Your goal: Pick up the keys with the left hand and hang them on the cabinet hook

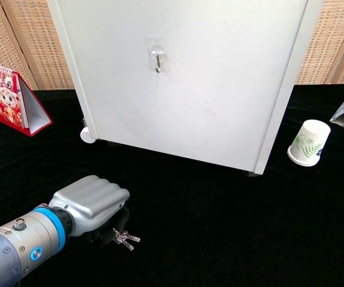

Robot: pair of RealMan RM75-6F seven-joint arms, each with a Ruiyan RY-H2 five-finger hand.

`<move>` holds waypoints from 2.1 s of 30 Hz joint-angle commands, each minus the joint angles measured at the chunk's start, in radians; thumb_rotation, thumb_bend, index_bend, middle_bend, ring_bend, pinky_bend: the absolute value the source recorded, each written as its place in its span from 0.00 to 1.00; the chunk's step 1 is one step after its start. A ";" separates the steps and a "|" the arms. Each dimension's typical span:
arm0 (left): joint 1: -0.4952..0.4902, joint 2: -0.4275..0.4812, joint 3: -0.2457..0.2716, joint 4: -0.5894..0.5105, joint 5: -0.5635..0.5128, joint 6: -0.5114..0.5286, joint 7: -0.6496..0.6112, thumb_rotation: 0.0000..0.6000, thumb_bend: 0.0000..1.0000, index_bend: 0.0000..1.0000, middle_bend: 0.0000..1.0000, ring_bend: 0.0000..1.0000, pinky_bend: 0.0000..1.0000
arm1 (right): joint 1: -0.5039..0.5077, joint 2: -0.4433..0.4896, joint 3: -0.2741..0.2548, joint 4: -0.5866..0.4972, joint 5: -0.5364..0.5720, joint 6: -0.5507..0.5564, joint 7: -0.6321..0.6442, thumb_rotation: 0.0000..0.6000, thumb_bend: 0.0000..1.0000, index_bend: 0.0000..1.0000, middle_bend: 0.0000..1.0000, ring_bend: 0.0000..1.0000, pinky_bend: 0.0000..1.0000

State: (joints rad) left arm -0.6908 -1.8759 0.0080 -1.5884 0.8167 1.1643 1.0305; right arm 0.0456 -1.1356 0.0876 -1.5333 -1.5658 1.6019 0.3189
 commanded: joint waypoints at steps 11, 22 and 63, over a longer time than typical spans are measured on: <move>0.009 -0.007 0.002 0.017 0.039 0.015 -0.028 1.00 0.46 0.57 0.90 0.87 0.79 | -0.001 -0.001 0.001 0.004 -0.003 0.005 0.012 1.00 0.12 0.00 0.00 0.00 0.00; 0.013 0.012 0.005 0.001 0.080 0.022 -0.039 1.00 0.46 0.61 0.90 0.87 0.79 | -0.001 0.001 0.000 0.004 0.000 0.001 0.018 1.00 0.12 0.00 0.00 0.00 0.00; -0.195 0.532 -0.106 -0.167 0.783 -0.021 0.028 1.00 0.46 0.64 0.90 0.87 0.79 | 0.003 -0.006 0.005 0.011 0.014 -0.011 0.022 1.00 0.12 0.00 0.00 0.00 0.00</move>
State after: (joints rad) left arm -0.8822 -1.3468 -0.0956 -1.7540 1.5954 1.1469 1.0564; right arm 0.0490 -1.1418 0.0926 -1.5223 -1.5516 1.5906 0.3411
